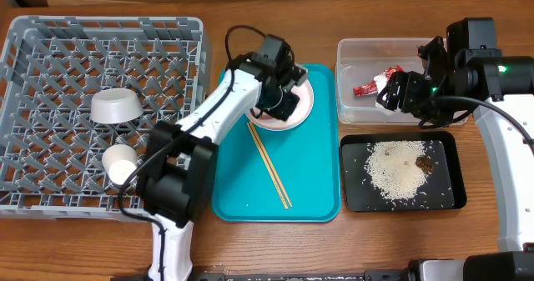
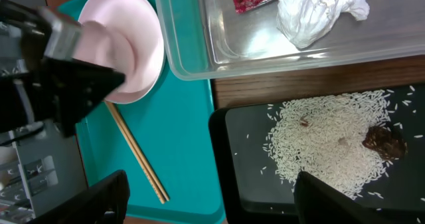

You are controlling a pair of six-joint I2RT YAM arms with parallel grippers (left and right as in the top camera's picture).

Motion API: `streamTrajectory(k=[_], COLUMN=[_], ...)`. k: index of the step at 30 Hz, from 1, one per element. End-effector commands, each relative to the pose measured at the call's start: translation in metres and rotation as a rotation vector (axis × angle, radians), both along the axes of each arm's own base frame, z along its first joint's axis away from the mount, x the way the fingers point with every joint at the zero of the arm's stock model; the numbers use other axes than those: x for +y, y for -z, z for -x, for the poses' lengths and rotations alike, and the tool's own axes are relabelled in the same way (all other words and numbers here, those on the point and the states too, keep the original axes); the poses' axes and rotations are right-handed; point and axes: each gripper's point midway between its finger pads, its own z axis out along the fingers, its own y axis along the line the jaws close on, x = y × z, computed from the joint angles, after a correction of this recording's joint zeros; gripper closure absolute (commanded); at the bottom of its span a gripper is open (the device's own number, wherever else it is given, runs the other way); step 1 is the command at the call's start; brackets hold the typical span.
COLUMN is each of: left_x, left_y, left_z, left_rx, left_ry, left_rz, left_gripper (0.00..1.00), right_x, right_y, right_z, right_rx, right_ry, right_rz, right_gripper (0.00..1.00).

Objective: Sort waste into correct bins and load items into the dishwasher
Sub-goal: 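Grasp the pink bowl on the white plate with the left gripper, then carry the pink bowl to the dish rack and tilt it into a slot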

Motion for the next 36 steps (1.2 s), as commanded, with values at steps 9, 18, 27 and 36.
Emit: streamTrajectory(k=[9,18,27,36], left_x=[0.065,0.153,0.241,0.301], left_y=[-0.185,-0.227,-0.207,-0.148], left_z=[-0.040,-0.043,-0.055,-0.066], left_rx=[-0.335,-0.266,-0.170,-0.061], left_ry=[-0.252,-0.284,-0.313,-0.448], left_rz=[0.189,0.575,0.965,1.142], left_gripper=[0.96,0.96,0.96,0.96], right_x=[-0.002,-0.002,-0.002,-0.002], right_y=[-0.004,-0.004,-0.003,-0.003], right_z=[-0.001,-0.001,0.000,0.000], right_rx=[-0.016,-0.016,-0.014,-0.011], right_ry=[0.000,0.000,0.000,0.000], right_rz=[0.011,0.011,0.011,0.011], right_gripper=[0.19,0.19,0.19,0.20])
